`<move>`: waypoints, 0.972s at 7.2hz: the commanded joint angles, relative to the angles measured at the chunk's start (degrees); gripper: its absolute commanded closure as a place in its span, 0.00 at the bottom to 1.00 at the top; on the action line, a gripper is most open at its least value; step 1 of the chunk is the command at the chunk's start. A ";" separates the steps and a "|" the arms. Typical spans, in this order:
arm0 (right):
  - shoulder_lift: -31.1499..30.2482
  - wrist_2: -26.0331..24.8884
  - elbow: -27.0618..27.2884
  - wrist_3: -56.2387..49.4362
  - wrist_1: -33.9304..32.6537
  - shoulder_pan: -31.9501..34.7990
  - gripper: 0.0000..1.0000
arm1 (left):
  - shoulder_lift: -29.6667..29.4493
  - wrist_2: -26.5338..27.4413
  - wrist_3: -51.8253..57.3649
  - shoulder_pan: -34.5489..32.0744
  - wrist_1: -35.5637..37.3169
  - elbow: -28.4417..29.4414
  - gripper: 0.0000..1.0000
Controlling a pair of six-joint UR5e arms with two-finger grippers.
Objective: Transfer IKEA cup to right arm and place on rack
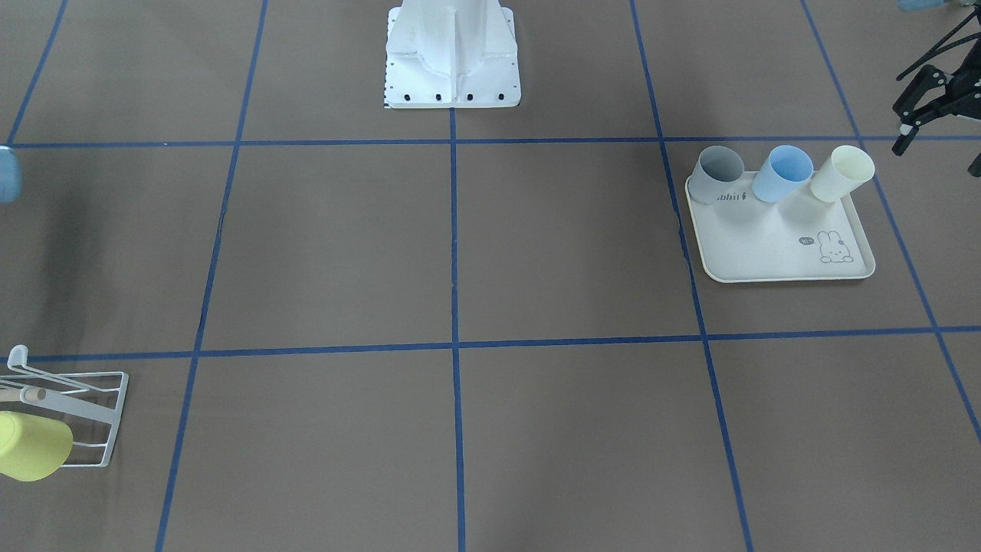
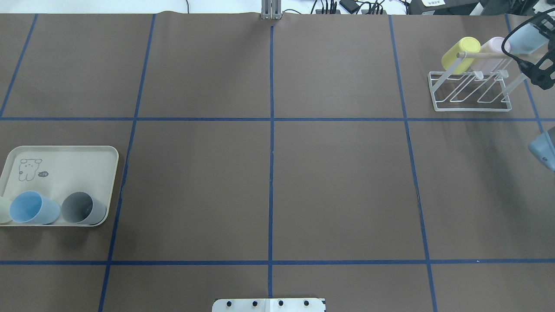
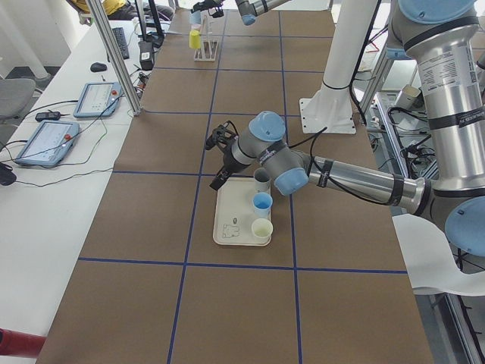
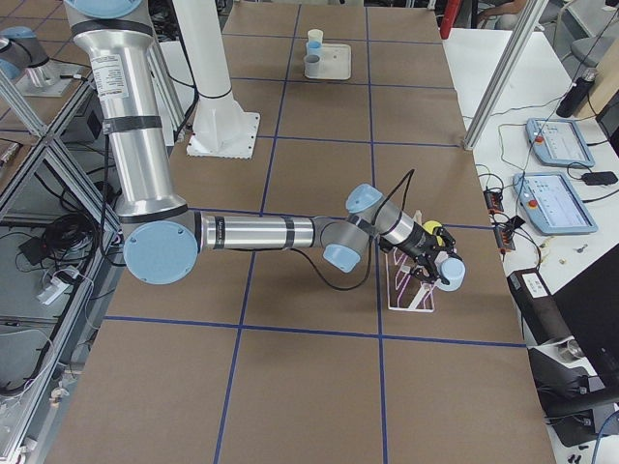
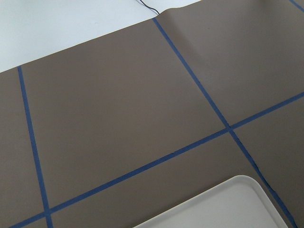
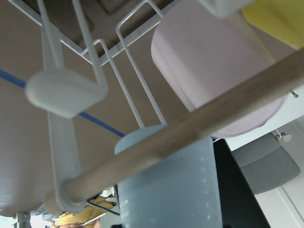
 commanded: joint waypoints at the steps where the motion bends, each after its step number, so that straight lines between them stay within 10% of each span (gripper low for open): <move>1: 0.08 -0.06 -0.01 -0.01 0.00 -0.23 0.17 | -0.03 0.00 0.00 0.03 0.00 0.00 0.00; 7: -0.18 7.37 8.41 16.77 -0.35 -0.06 0.01 | 0.05 0.09 0.09 -0.06 0.00 0.00 0.00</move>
